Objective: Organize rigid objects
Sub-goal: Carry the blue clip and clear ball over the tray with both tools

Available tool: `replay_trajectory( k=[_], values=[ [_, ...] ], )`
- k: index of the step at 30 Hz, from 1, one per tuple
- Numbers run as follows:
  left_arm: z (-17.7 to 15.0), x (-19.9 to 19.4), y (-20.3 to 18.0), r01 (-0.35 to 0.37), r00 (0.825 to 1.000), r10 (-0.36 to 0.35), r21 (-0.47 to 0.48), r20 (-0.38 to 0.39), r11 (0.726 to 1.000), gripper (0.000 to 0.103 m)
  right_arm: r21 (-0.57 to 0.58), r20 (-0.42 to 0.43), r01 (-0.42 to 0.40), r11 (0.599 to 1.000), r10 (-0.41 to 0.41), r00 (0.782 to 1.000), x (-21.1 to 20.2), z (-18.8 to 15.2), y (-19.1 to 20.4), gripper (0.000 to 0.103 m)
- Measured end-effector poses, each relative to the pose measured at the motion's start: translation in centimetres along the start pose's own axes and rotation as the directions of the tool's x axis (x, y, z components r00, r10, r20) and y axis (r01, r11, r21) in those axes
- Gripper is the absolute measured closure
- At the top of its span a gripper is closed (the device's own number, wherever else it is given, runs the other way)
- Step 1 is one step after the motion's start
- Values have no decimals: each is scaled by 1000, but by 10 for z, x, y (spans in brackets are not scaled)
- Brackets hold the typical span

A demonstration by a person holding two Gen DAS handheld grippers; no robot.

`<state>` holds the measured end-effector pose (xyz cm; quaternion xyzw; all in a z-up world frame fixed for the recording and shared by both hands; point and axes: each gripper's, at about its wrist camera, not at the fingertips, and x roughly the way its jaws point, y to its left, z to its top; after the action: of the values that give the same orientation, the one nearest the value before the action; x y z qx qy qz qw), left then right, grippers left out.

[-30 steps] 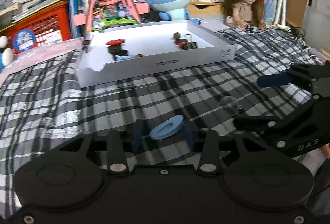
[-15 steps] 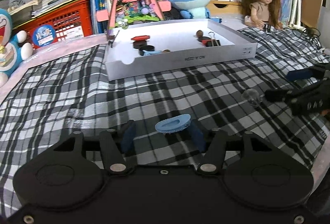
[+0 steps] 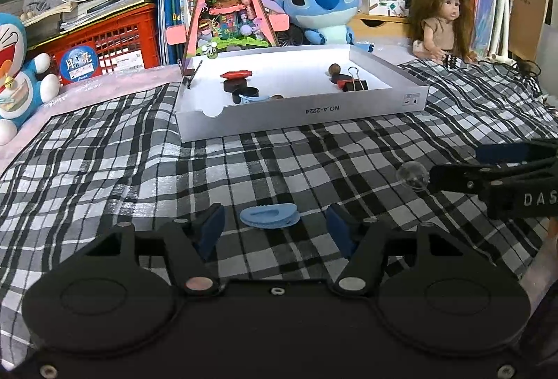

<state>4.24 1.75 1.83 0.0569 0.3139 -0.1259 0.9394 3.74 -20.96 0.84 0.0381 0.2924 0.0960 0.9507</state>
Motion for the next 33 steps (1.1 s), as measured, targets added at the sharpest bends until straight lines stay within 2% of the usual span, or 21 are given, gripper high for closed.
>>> replay_trajectory(
  k=[2,6,8,17,20,21,33],
  values=[
    [-1,3,1,14,1000,-14,-15,4,1000,45,28,29,2,1000,-3,1000,-1,-4,7,11],
    [-2,8,6,23,1000,-23,-34,-5,999,62,66,47,13,998,-16,999,4,-11,20,19],
    [-3,8,7,19,1000,-19,-29,3,999,66,70,52,27,997,-31,998,8,-12,26,24],
    [-3,6,9,15,1000,-14,-61,18,998,67,15,63,77,997,-77,995,15,-13,44,45],
    [-3,5,9,12,1000,-11,-56,25,998,67,-2,63,78,997,-78,995,16,-13,48,57],
    [-3,4,8,13,1000,-12,-55,27,998,67,-8,63,79,997,-78,995,16,-13,49,64],
    [4,3,3,-3,1000,4,-58,24,998,67,-28,81,64,998,-62,995,13,-10,47,66]
  ],
)
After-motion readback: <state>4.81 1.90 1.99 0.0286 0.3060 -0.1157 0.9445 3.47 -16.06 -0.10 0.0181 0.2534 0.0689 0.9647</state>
